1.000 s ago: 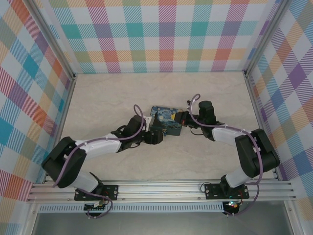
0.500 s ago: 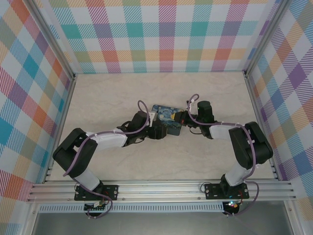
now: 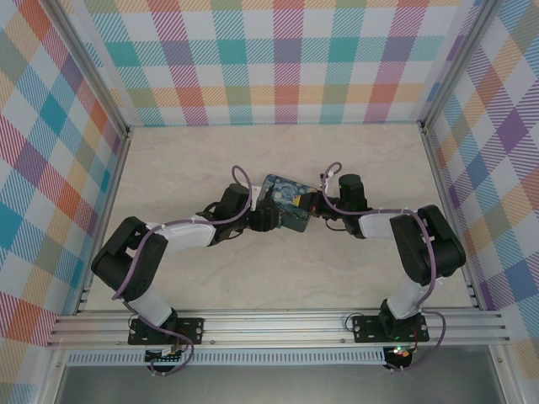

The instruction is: Unlock the padlock with the key

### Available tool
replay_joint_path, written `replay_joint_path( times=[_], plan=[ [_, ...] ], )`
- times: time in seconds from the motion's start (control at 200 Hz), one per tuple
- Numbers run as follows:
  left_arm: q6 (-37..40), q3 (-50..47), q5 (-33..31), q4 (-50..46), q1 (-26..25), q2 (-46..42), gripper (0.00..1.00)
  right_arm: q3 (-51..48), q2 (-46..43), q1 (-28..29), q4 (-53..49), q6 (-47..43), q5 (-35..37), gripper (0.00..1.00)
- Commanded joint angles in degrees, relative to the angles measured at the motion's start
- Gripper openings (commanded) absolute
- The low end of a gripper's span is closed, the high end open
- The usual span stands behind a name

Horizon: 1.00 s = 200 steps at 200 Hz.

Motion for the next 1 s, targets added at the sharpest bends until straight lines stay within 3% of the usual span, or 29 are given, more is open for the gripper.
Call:
replay_joint_path(
  times=[0.0,0.49,0.805,0.995],
  plan=[
    [4.1,-2.6,0.9,5.2,-0.4,1.6,0.72,-1.9,1.4,-0.3,-0.8,0.5,0.1,0.00],
    [7.8,-4.9,0.8,17.7,-2.0,8.4,0.72,-1.6,0.4,0.2,-3.4,-1.3,0.6,0.00],
    [8.2,-4.5,-4.3,19.4,-4.7,10.9,0.66,-1.9,-0.2,0.4,-4.2,-2.1,0.8,0.00],
    [8.1,-3.3,-3.3,19.4,-5.0,11.7,0.63,-2.2,-0.7,0.5,-4.6,-2.5,1.0,0.00]
  ],
)
